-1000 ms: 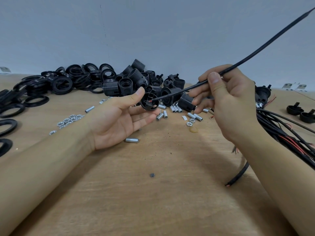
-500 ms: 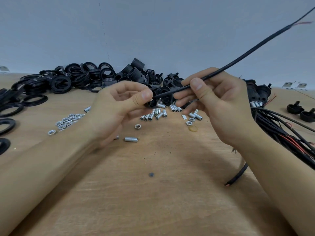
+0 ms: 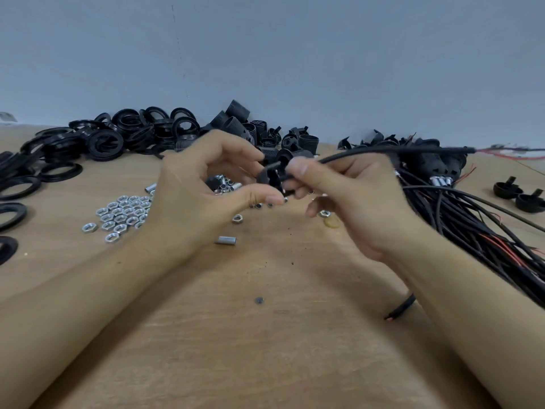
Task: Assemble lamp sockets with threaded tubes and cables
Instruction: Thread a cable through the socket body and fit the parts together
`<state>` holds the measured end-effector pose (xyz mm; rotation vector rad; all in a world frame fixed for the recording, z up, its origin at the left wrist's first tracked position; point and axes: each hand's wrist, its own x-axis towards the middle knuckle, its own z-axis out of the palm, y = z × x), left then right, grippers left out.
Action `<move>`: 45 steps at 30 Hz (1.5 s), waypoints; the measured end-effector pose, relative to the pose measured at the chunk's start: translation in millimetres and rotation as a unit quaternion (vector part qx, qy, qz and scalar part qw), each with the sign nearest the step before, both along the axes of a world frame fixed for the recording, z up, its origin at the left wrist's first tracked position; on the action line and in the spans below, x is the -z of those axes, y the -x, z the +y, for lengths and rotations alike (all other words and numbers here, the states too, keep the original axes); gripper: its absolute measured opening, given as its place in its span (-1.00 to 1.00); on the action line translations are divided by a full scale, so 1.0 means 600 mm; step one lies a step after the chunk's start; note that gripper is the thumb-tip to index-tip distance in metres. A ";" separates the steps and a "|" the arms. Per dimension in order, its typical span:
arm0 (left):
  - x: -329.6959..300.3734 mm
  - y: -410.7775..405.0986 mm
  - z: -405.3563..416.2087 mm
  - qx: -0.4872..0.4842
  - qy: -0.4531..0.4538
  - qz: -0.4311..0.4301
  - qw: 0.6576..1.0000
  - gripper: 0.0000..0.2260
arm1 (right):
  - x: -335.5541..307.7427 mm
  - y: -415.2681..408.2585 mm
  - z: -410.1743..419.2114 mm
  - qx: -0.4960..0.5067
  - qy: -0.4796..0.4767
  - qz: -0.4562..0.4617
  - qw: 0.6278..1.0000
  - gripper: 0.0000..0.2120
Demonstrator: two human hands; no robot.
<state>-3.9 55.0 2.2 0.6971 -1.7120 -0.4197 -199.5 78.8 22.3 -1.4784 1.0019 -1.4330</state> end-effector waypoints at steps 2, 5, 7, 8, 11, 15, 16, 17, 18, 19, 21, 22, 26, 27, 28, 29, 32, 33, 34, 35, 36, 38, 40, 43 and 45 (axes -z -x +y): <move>0.004 0.005 0.003 -0.020 0.005 -0.023 1.000 -0.71 | 0.010 -0.015 0.002 0.002 0.010 0.021 1.000 -0.91; 0.004 0.003 -0.001 -0.009 0.004 -0.024 1.000 -0.81 | 0.010 -0.021 0.000 -0.020 -0.025 -0.059 0.998 -0.87; 0.004 0.002 -0.003 0.015 0.003 -0.056 0.998 -0.84 | 0.005 -0.018 0.000 -0.078 -0.073 -0.129 0.986 -0.79; 0.005 0.004 -0.002 0.020 0.003 -0.070 0.997 -0.84 | 0.002 -0.017 0.001 -0.104 -0.091 -0.150 0.979 -0.72; 0.005 0.009 0.000 0.006 0.012 -0.062 0.998 -0.86 | -0.004 -0.015 0.001 -0.119 -0.109 -0.187 0.969 -0.56; -0.003 0.005 -0.003 -0.009 0.041 -0.064 0.997 -0.92 | -0.007 -0.008 -0.005 -0.099 -0.128 -0.247 0.956 -0.72; -0.005 0.004 -0.003 -0.014 0.046 -0.067 0.997 -0.91 | -0.009 -0.004 -0.007 -0.093 -0.136 -0.258 0.952 -0.78; -0.006 0.003 -0.003 -0.019 0.048 -0.068 0.996 -0.90 | -0.011 -0.001 -0.008 -0.085 -0.145 -0.266 0.949 -0.80; -0.006 0.003 -0.002 -0.021 0.047 -0.065 0.997 -0.90 | -0.012 0.002 -0.010 -0.077 -0.155 -0.274 0.946 -0.78; -0.006 0.002 -0.002 -0.019 0.044 -0.061 0.997 -0.90 | -0.012 0.006 -0.013 -0.068 -0.166 -0.284 0.942 -0.75; -0.005 0.003 -0.002 -0.016 0.043 -0.064 0.997 -0.90 | -0.012 0.014 -0.016 -0.056 -0.176 -0.312 0.932 -0.79; -0.004 0.003 -0.002 -0.016 0.041 -0.070 0.997 -0.91 | -0.013 0.016 -0.017 -0.055 -0.176 -0.320 0.929 -0.83; 0.001 -0.002 0.000 0.010 0.003 -0.090 0.996 -0.93 | -0.019 0.021 -0.020 -0.038 -0.156 -0.315 0.935 -0.89; 0.001 -0.002 0.000 0.021 -0.011 -0.090 0.996 -0.91 | -0.020 0.027 -0.022 -0.020 -0.151 -0.320 0.935 -0.90; 0.002 -0.003 0.000 0.034 -0.019 -0.093 0.995 -0.90 | -0.022 0.033 -0.025 -0.002 -0.146 -0.327 0.934 -0.89; 0.002 -0.003 0.001 0.048 -0.020 -0.101 0.993 -0.89 | -0.024 0.037 -0.027 0.014 -0.142 -0.338 0.930 -0.87; 0.005 -0.002 0.005 0.079 -0.006 -0.132 0.988 -0.88 | -0.029 0.046 -0.030 0.041 -0.130 -0.395 0.909 -0.85; 0.005 -0.001 0.007 0.086 -0.003 -0.138 0.987 -0.89 | -0.030 0.051 -0.032 0.052 -0.131 -0.411 0.901 -0.81; 0.006 0.001 0.008 0.092 -0.003 -0.143 0.985 -0.90 | -0.031 0.057 -0.034 0.068 -0.134 -0.420 0.895 -0.76; 0.007 0.002 0.008 0.098 -0.004 -0.148 0.984 -0.91 | -0.031 0.064 -0.038 0.087 -0.140 -0.420 0.892 -0.72; 0.008 0.003 0.009 0.107 -0.008 -0.153 0.982 -0.92 | -0.030 0.070 -0.042 0.104 -0.151 -0.411 0.893 -0.70; 0.010 0.005 0.011 0.125 -0.025 -0.163 0.978 -0.92 | -0.026 0.077 -0.048 0.127 -0.172 -0.396 0.893 -0.60; 0.011 0.006 0.010 0.137 -0.045 -0.179 0.973 -0.91 | -0.023 0.083 -0.051 0.127 -0.172 -0.415 0.885 -0.53; 0.009 0.001 0.006 0.143 -0.064 -0.211 0.965 -0.93 | -0.028 0.089 -0.046 0.092 -0.154 -0.459 0.870 -0.51; 0.007 -0.005 0.003 0.131 -0.055 -0.228 0.963 -0.87 | -0.035 0.100 -0.041 0.073 -0.146 -0.451 0.878 -0.58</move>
